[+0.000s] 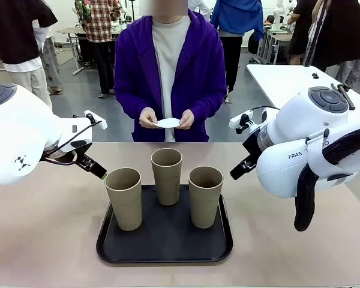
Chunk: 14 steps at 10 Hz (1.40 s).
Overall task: Place coasters on the table and set cups on them.
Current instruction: Pick up one Reusable plastic cup and place it on a coaster set by the human.
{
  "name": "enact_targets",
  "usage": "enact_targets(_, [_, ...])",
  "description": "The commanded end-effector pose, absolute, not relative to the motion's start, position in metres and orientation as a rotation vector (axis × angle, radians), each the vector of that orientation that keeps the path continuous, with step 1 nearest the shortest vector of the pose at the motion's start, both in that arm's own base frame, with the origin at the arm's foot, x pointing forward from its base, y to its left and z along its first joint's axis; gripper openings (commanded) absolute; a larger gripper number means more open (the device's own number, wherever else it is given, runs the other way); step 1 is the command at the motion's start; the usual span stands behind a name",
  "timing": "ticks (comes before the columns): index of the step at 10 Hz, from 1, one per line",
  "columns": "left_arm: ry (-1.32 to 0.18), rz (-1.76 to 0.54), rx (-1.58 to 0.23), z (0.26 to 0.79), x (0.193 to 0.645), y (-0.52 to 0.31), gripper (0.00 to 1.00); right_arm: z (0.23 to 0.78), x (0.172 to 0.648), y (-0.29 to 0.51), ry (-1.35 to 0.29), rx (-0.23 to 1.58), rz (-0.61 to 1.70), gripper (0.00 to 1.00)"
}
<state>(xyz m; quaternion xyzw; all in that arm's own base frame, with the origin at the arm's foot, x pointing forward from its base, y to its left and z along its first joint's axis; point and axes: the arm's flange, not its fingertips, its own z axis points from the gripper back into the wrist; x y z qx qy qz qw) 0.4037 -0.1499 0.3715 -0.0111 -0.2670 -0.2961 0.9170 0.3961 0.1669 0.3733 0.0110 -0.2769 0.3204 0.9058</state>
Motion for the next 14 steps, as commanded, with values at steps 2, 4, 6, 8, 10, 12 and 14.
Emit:
enact_targets(2, [-0.55, -0.609, -0.023, 0.372, 0.404, -0.15, 1.0, 0.373, 0.396, 0.167, -0.572, 0.023, 0.662, 1.0])
enact_targets(4, [-0.55, -0.609, -0.023, 0.372, 0.404, -0.15, 1.0, 0.373, 0.396, 0.167, -0.572, 0.023, 0.662, 1.0])
enact_targets(6, [-0.549, -0.609, -0.023, 0.372, 0.404, -0.15, 1.0, 0.373, 0.396, 0.167, -0.572, 0.023, 0.662, 1.0])
enact_targets(8, [-0.579, -0.626, 0.051, 0.404, 0.394, -0.143, 1.0, 0.393, 0.386, 0.166, -0.59, -0.017, 0.668, 1.0])
enact_targets(10, [-0.542, -0.621, 0.036, 0.452, 0.366, -0.13, 1.0, 0.432, 0.349, 0.157, -0.538, -0.06, 0.657, 1.0])
enact_targets(12, [-0.377, -0.642, -0.034, 0.477, 0.328, -0.119, 1.0, 0.455, 0.302, 0.143, -0.416, -0.047, 0.617, 1.0])
enact_targets(14, [-0.31, -0.589, -0.035, 0.487, 0.279, -0.109, 1.0, 0.463, 0.233, 0.134, -0.354, -0.09, 0.573, 1.0])
